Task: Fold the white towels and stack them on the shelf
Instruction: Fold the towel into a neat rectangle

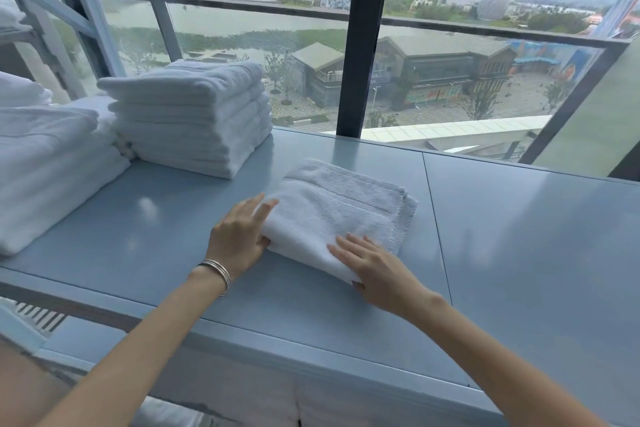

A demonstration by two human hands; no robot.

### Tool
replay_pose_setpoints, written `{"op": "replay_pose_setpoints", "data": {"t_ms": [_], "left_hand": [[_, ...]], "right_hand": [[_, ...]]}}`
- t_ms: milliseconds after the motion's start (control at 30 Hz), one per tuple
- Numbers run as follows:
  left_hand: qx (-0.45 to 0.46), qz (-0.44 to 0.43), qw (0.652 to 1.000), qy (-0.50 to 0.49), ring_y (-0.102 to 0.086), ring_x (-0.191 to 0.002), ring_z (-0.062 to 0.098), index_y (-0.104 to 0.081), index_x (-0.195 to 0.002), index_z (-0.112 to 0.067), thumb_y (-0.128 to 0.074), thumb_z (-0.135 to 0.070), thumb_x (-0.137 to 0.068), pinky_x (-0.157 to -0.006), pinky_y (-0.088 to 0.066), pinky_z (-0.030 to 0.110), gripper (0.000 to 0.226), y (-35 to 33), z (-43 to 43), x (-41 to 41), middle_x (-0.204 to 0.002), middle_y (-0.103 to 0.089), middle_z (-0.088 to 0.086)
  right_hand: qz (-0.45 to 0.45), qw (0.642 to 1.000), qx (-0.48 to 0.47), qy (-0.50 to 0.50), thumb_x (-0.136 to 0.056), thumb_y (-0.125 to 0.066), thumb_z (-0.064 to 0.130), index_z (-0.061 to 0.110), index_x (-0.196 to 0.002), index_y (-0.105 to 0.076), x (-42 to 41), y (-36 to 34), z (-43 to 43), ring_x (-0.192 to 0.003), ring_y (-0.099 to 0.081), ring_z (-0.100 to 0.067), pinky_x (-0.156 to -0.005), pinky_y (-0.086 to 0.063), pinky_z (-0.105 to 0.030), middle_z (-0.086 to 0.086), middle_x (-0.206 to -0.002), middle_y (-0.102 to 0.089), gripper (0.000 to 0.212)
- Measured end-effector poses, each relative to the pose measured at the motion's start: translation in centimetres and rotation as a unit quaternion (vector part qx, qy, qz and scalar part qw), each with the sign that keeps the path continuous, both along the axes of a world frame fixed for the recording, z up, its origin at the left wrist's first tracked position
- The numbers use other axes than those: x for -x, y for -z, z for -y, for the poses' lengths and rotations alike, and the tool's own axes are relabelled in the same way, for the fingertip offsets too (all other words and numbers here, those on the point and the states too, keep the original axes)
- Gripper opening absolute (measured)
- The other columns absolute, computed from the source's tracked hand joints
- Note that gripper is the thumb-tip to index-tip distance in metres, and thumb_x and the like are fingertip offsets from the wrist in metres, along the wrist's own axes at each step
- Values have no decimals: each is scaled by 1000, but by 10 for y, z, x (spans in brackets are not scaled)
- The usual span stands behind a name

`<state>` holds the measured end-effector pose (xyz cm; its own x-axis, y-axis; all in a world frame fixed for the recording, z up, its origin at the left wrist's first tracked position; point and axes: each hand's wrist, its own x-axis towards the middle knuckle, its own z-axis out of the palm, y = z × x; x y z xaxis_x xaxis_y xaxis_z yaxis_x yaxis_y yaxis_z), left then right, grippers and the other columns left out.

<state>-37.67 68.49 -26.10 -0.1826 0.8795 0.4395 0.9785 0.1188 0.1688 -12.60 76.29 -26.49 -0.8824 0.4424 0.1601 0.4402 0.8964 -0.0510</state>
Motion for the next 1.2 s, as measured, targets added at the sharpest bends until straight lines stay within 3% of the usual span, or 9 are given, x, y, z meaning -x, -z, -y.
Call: {"op": "replay_pose_setpoints", "data": {"t_ms": [200,300,400,533,667,767,967,1067,1200], "left_hand": [[54,65,996,-31,-58,-111,37,-44,-137,-32,-52,8,-76,-86,-49,46,74,-4,-19,-3,-144,-42,8],[48,100,994,-24,-48,-125,33,-41,-139,-28,-49,13,-78,-98,-42,41,74,1,-18,5,-145,-39,13],[101,60,993,-21,-42,-130,31,-30,-144,-30,-42,11,-84,-101,-38,39,74,2,-14,13,-153,-24,8],[257,-76,963,2,-12,-144,21,4,-146,-33,-38,1,-90,-113,-23,39,78,-16,-13,23,-158,-1,-1],[319,-115,937,78,16,-143,26,2,-148,-35,-39,-56,-81,-114,0,50,81,-44,-8,-13,-156,16,0],[278,-95,943,158,11,-144,24,-2,-148,-36,-9,-80,-58,-113,1,55,100,-35,-4,-75,-157,8,-4],[239,-85,956,150,3,-145,19,-15,-144,-47,-5,-73,-61,-111,5,59,87,-11,-12,-112,-157,-4,-11],[246,-52,956,153,-5,-144,7,-38,-133,-47,-13,-65,-59,-112,5,53,80,-22,7,-72,-151,-21,-23],[281,-26,959,5,-37,-129,5,-51,-107,-35,-6,-77,-57,-112,-8,47,79,-46,27,-33,-128,-51,-14]], "right_hand": [[-103,987,-126,-15,-72,-29,-8,9,-116,-63,4,-28,-13,-103,-64,-26,-87,-52,-37,-6,-110,-67,58],[-75,983,-164,-33,-65,-56,-9,8,-121,-60,3,-12,-17,-109,-61,-29,-89,-50,-41,-10,-118,-64,59],[-39,993,-82,-70,-57,-65,-15,9,-133,-49,-4,8,-13,-125,-48,-33,-103,-38,-46,-13,-135,-52,81],[-71,978,180,-76,-70,-56,-11,19,-130,-55,-20,-12,-15,-131,-41,-14,-109,-32,-24,0,-140,-47,67],[-90,976,174,-94,-73,-58,-8,18,-129,-55,-39,-29,-51,-127,-44,-12,-106,-32,-21,-2,-136,-50,62],[-75,995,52,-31,-72,-61,-5,21,-133,-50,-47,-34,-92,-133,-39,-21,-108,-32,-36,-3,-143,-44,68],[84,995,51,-28,-76,-61,4,29,-141,-37,-34,-33,-119,-140,-24,-14,-113,-11,-33,5,-148,-36,73],[37,995,30,-86,-75,-67,13,25,-129,-53,-27,-31,-117,-115,-52,-20,-107,-30,-41,1,-125,-56,57],[-7,987,-37,-158,-77,-69,26,27,-122,-58,-12,-27,-104,-103,-56,-23,-96,-42,-39,0,-115,-59,47]]}}
